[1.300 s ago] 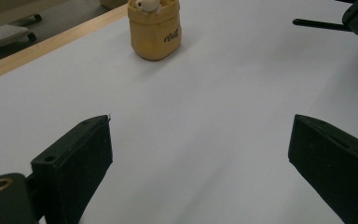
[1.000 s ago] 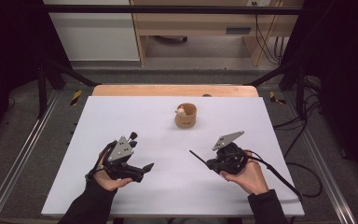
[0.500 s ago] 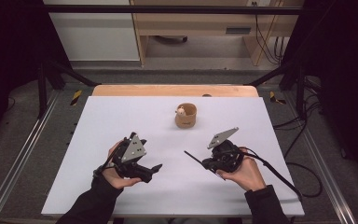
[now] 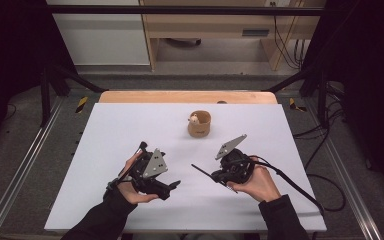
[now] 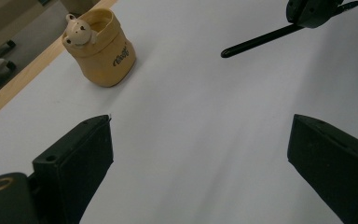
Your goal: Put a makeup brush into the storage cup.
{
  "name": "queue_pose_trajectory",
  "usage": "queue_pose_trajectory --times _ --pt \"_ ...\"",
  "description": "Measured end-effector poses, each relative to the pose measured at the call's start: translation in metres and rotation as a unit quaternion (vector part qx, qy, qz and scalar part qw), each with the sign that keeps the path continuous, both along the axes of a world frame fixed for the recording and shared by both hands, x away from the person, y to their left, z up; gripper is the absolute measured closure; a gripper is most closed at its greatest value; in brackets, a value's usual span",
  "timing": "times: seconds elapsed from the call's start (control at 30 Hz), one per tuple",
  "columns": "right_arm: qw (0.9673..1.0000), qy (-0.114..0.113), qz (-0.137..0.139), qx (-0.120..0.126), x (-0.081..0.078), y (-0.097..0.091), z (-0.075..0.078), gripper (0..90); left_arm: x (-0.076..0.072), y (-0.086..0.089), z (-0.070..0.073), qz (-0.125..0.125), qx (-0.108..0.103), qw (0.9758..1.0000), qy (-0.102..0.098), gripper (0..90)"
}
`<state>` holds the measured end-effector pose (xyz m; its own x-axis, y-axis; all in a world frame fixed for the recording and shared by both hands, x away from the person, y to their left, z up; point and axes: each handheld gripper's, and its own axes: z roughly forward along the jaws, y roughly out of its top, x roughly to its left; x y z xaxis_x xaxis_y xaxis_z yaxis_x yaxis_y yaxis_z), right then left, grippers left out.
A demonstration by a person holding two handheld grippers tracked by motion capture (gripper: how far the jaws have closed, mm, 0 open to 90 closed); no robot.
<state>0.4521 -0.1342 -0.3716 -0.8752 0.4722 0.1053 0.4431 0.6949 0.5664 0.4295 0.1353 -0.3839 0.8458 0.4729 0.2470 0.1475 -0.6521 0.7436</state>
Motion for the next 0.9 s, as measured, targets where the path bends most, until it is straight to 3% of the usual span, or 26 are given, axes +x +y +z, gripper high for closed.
queue_pose_trajectory --times 0.63,0.9 --pt "0.9994 0.016 0.029 -0.007 0.002 0.016 -0.004 85.8 -0.005 -0.018 -0.003 -0.026 0.035 0.9989 -0.014 7.6" --pt "0.9989 0.025 0.039 -0.011 0.002 0.020 -0.007 85.8 -0.009 -0.024 -0.003 -0.041 0.053 0.9974 -0.027 8.9"
